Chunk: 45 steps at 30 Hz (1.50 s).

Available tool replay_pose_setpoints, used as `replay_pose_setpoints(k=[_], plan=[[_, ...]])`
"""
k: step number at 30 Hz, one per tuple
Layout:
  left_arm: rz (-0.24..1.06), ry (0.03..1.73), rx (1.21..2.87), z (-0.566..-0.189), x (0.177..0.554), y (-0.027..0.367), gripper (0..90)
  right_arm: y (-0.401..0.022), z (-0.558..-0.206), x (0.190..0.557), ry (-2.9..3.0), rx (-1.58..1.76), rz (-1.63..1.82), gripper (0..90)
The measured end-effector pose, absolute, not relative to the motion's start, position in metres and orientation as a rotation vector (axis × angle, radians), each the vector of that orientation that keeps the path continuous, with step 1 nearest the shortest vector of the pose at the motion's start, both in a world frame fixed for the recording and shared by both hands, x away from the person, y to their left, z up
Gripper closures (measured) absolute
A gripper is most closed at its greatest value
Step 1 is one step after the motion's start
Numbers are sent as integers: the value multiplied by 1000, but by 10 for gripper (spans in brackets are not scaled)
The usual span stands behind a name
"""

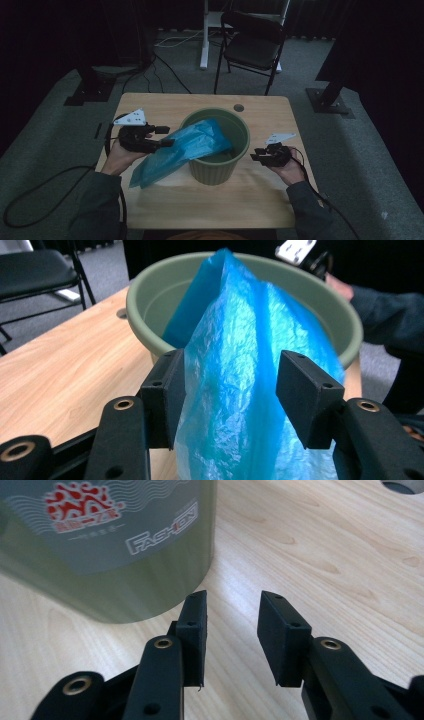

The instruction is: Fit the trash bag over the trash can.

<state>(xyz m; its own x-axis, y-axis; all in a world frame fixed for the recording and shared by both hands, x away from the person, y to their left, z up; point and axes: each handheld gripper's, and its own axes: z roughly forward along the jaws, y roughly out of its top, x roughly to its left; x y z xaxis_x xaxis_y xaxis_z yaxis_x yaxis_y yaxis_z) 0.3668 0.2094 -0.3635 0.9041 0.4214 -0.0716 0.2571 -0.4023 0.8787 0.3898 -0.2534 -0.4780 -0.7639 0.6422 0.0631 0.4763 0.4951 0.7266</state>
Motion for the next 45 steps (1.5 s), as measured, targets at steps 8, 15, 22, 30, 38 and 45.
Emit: replay_pose_setpoints(k=[8,15,22,30,38,45], plan=[[185,517,2005,-369,375,200,641,-255,-471,387,2529,927,1127,631],[173,500,2003,-369,380,191,856,-258,-467,385,2547,921,1128,600],[136,503,1963,-362,388,183,873,-262,-449,380,2527,903,1158,667],[132,522,1964,-354,401,173,876,-267,-416,370,2470,848,1229,690],[139,523,1966,-347,408,160,876,-259,-387,360,2444,745,1316,616],[135,516,1978,-342,414,148,876,-244,-362,354,2383,670,1348,554]])
